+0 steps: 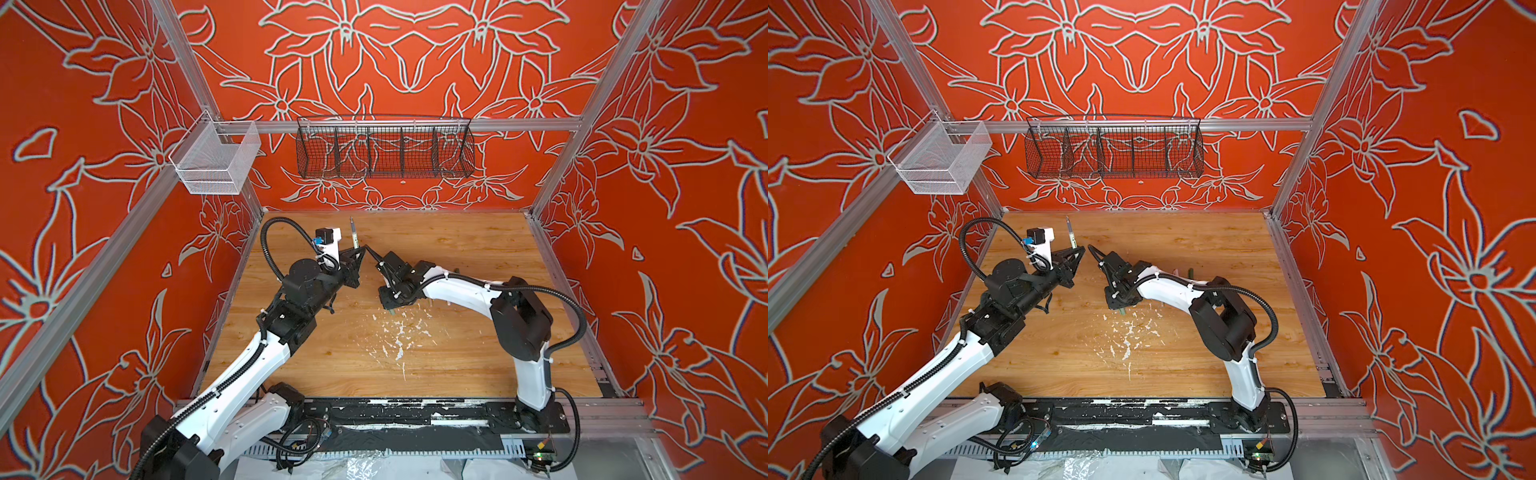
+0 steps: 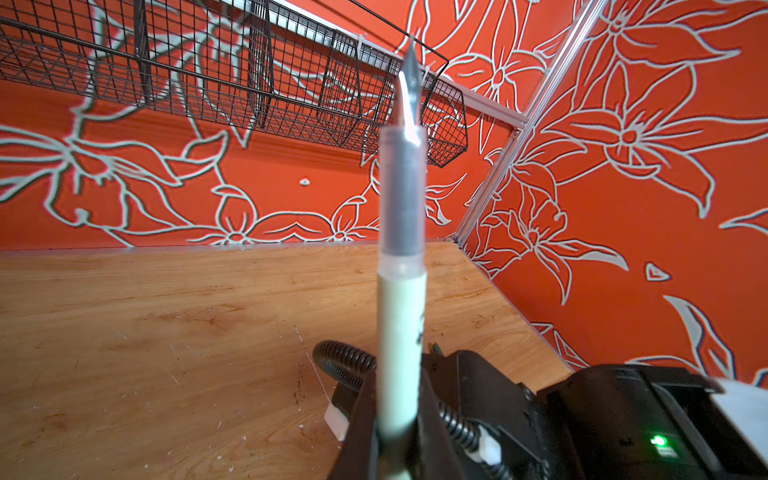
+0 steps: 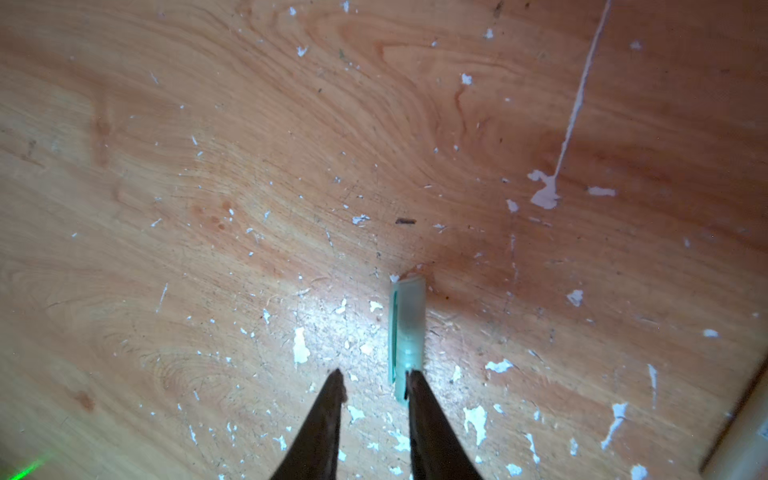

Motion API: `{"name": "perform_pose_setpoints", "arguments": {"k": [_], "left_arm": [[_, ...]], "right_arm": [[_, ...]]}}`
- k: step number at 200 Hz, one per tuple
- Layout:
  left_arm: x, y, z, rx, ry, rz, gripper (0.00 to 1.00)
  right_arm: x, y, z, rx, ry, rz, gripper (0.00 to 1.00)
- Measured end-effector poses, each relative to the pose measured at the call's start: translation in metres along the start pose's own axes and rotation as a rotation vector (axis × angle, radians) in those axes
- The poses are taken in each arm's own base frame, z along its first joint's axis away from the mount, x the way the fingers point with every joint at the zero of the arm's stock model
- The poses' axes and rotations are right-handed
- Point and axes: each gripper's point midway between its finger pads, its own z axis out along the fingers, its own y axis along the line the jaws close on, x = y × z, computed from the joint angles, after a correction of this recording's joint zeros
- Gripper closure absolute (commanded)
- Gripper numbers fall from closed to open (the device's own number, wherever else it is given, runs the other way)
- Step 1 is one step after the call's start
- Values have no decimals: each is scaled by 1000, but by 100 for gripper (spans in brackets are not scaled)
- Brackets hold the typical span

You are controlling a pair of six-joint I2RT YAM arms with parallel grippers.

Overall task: Insert the pens into the pen caps
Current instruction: 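Grasp the mint-green cap on the table with the right gripper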

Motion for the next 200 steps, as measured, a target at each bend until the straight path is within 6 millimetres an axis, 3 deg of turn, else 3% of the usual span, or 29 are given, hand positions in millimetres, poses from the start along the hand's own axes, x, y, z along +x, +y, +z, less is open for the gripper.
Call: {"name": "perform_pose_setpoints", "arguments": {"k": [52,200], "left_arm": [[0,0,0,0,0,0,100],[0,0,0,0,1,0,100]], "right_arm": [[16,-10,13,39,69,-31,73],[16,-17,27,87,92,-75,78]]}}
